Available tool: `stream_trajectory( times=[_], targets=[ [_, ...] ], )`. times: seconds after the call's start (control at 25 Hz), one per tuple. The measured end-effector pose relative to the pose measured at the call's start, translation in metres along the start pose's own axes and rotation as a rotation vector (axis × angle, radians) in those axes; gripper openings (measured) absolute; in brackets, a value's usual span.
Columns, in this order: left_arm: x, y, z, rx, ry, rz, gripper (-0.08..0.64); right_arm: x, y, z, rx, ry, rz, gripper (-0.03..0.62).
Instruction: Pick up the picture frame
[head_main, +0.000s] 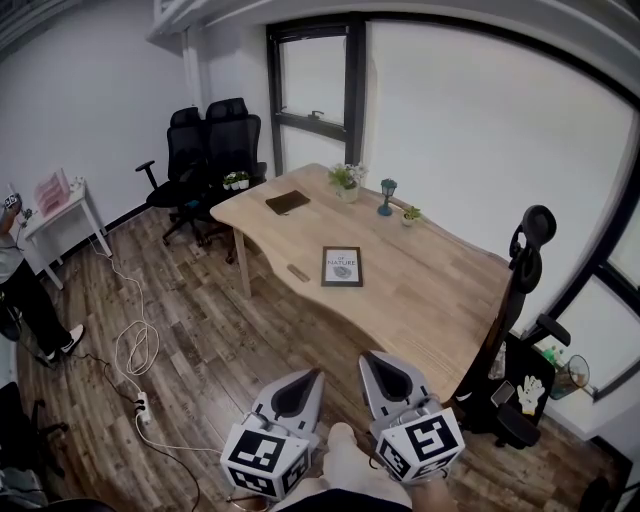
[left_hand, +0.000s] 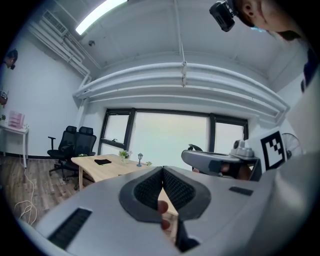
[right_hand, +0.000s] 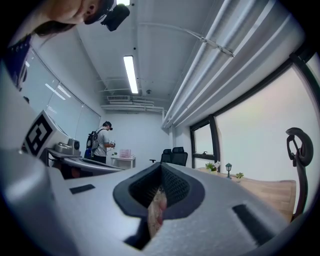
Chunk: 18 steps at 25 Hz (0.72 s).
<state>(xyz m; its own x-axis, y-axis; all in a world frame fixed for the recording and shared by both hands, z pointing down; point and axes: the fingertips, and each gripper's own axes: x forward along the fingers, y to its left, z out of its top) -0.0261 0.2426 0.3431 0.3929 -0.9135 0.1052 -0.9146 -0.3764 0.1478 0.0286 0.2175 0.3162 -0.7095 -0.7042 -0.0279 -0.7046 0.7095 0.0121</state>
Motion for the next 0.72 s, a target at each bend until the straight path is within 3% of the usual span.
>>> stream_trajectory(
  times=[0.72],
  targets=[
    [0.035,0.023,0.000,-0.013,0.009,-0.004,0.005,0.034,-0.022,-0.009,-0.004,0.018,0.002,0.000]
  ],
)
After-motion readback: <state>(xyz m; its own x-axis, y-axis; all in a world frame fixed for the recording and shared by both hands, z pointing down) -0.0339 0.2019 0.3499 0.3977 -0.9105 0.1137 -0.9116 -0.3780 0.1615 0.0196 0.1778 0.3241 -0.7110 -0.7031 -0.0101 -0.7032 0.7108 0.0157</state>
